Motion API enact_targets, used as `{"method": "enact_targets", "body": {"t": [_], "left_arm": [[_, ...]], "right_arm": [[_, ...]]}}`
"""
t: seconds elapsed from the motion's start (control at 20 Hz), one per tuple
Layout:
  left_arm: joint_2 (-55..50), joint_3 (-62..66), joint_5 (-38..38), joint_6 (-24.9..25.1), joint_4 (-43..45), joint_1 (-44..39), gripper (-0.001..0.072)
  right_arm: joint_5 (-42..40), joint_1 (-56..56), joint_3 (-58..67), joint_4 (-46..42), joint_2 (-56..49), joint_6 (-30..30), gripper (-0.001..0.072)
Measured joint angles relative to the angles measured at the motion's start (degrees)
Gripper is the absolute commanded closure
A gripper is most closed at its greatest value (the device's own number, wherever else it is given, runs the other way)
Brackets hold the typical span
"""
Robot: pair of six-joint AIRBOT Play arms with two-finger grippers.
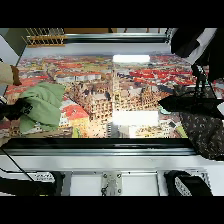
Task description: Fold the clothes and pants, and hang the long-sleeved shirts on hangers.
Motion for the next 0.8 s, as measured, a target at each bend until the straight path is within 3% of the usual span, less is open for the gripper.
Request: {"method": "enact_targets", "body": {"t": [0.05,0.1,0.45,0.8], "left_arm": [[-0.7,0.8,-0.7,0.0,-0.1,-0.9,0.0656],[-1.2,1.9,-1.5,0.1,-0.1,-1.9,0.07],[3.1,14.7,-14.4,1.1,-0.3,-12.9,0.07],[17.1,24.6,-23.6,4.6,-0.4,-38.2,0.07]], "right_arm": [[0.0,0.0,0.0,0.0,0.0,0.0,0.07],[0.0,0.0,0.0,0.0,0.0,0.0,0.07],[0.0,0.0,0.0,0.0,0.0,0.0,0.07],[0.0,0.0,0.0,0.4,0.0,0.0,0.0699]]}}
